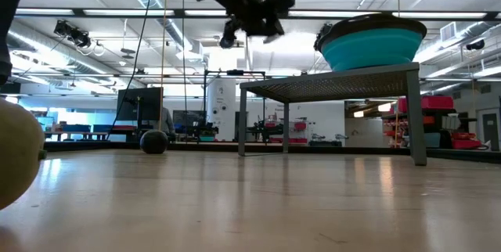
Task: Pick & Place Fruit
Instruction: Put the blue patterned knife on the shelf
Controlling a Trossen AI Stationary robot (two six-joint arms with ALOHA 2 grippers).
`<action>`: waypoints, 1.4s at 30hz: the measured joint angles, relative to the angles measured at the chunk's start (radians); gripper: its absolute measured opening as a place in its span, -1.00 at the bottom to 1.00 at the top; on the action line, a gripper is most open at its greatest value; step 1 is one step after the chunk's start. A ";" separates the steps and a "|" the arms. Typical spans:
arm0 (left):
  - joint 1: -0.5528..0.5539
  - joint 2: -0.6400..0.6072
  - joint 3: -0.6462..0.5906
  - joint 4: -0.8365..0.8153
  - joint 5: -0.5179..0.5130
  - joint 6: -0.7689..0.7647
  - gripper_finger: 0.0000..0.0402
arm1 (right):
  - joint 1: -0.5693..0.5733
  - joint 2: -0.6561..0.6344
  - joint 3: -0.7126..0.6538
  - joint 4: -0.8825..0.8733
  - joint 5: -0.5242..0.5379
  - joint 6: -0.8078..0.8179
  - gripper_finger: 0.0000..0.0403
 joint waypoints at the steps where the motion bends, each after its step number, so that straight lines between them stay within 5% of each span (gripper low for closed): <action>1: 0.004 0.006 -0.004 -0.034 0.005 -0.013 -0.69 | 0.000 0.000 0.000 0.000 0.000 0.000 0.16; 42: 0.037 0.083 0.039 -0.200 0.178 -0.186 -0.69 | 0.000 -0.003 0.000 -0.007 0.008 0.001 0.16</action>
